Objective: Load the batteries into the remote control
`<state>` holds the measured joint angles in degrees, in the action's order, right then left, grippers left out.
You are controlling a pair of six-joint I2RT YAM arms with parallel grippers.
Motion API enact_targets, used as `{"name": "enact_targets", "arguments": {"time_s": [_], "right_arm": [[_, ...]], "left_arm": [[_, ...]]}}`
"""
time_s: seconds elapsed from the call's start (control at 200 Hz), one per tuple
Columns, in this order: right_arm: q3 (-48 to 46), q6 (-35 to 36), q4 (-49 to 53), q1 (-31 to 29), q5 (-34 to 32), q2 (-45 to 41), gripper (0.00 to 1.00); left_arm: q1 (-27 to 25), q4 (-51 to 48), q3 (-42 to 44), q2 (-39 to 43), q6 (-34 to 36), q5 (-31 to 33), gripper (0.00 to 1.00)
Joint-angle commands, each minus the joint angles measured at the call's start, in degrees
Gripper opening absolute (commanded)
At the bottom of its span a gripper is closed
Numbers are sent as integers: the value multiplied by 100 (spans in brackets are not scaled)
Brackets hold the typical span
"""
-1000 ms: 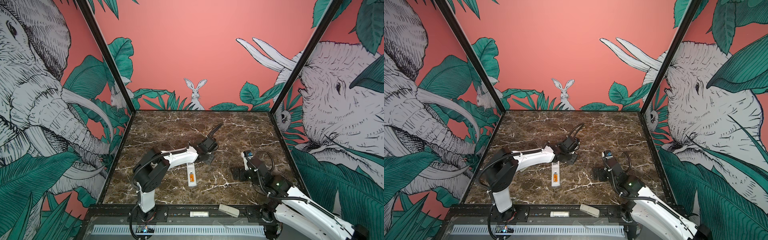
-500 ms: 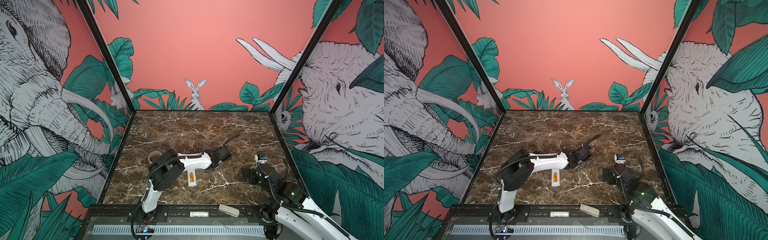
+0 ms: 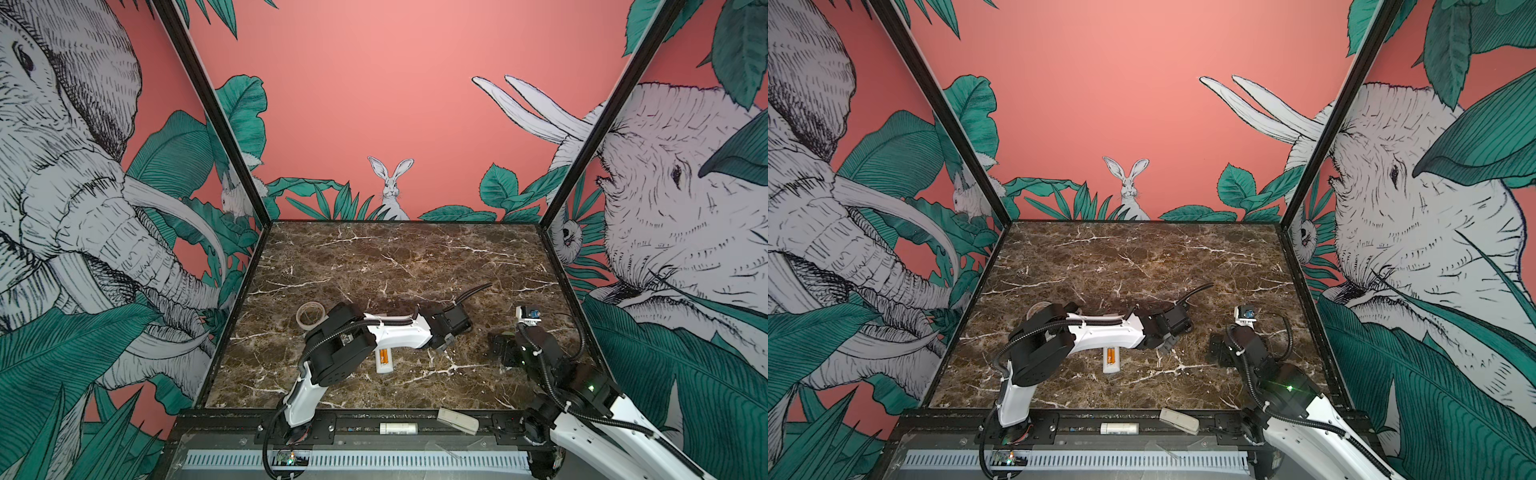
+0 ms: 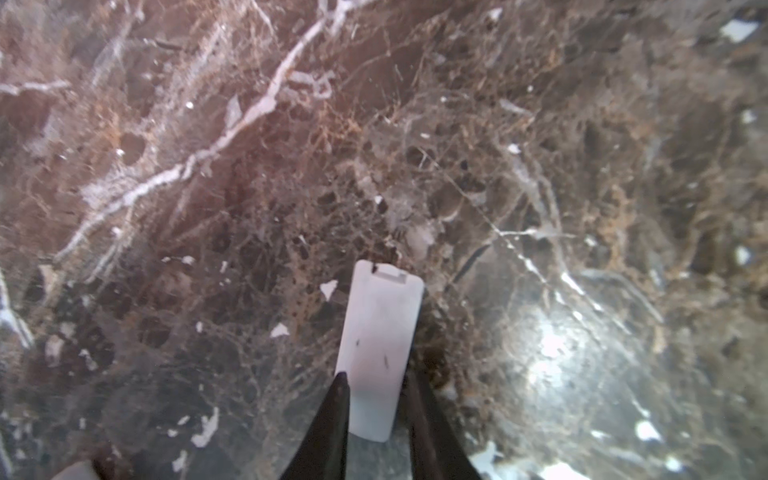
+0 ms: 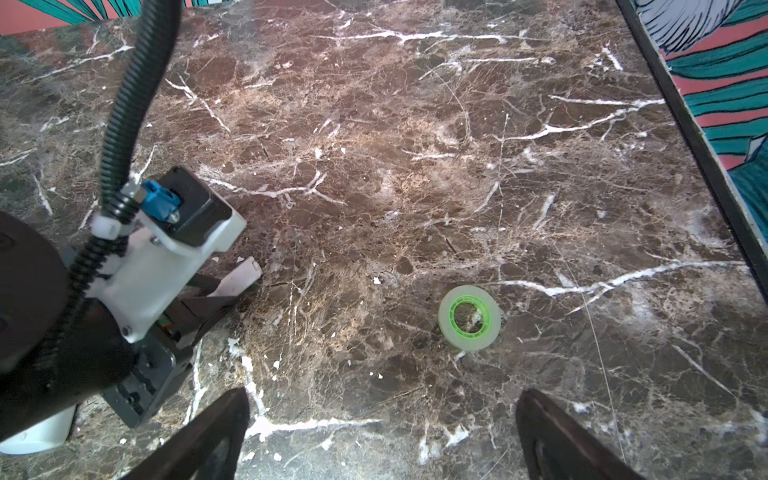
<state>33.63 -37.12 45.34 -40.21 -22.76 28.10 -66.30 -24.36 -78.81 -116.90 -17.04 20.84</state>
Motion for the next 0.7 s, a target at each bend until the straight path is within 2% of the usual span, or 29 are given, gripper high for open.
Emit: {"name": "enact_targets", "arguments": {"time_s": [0.0,0.155,0.3,0.365,0.5,0.695], "right_arm": [[144,-151,130,22,-237,-14,99],[97,-198,164,22,-238,-44,100],[35,-264,27,24,-48,112,100],[4,-286,-54,22,69,215,100],[-32,-339,-178,21,208,389,99],[20,-357,-184,22,224,424,100]], "left_arm": [[-21,-168,-178,1,-72,-79,35],[-21,-222,-190,242,-52,-124,49],[11,-134,-64,696,260,-249,65],[104,87,99,897,430,-711,71],[555,449,401,1072,421,-2051,75],[894,606,433,842,657,-2848,78]]}}
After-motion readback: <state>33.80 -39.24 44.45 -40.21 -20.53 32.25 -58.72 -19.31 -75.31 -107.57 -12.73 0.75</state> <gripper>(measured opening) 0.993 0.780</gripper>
